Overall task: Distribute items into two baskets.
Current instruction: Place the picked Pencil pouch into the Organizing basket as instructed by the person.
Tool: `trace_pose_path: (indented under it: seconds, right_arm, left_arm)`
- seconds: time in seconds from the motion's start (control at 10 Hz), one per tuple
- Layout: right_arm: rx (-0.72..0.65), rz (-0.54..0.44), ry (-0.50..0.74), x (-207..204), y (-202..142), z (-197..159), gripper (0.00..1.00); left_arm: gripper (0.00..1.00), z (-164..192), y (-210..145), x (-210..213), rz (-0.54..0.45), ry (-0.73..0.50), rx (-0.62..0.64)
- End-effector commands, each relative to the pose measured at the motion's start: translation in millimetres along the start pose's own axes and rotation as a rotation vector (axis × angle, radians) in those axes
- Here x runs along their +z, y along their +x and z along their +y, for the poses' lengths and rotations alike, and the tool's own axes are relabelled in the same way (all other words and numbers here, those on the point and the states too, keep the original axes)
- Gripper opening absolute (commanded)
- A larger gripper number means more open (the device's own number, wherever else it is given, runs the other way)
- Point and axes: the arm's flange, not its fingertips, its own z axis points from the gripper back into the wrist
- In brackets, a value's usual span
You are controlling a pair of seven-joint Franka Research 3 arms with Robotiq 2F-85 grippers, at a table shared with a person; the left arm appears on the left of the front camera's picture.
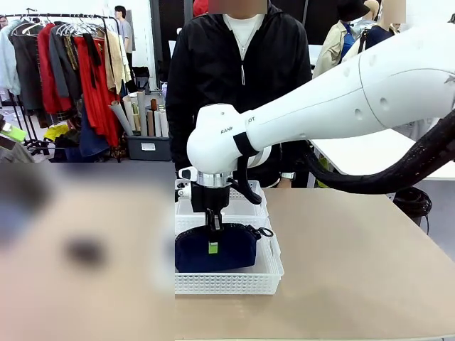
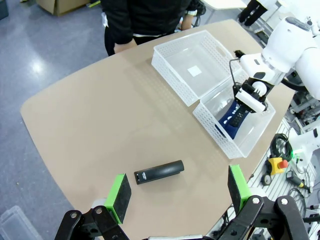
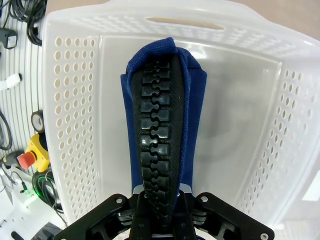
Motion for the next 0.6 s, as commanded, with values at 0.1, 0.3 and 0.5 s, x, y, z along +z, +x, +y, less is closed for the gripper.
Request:
trace_pose_path:
  seconds: [0.1,0.3,0.5]
  right_arm:
    - [-0.015,-0.033,-0.022,-1,0,3,0.0]
    - [-0.006,-0.045,-0.012,0,-4,4,0.25]
    - [-0.044,-0.058,-0.018,9,-11,7,0.6]
  left_arm:
    - [1.0,-2,0,0,-0.008,0.001,-0.001]
    - [1.0,-2,0,0,-0.008,0.001,-0.001]
    - [1.0,-2,0,0,-0.008,0.001,-0.001]
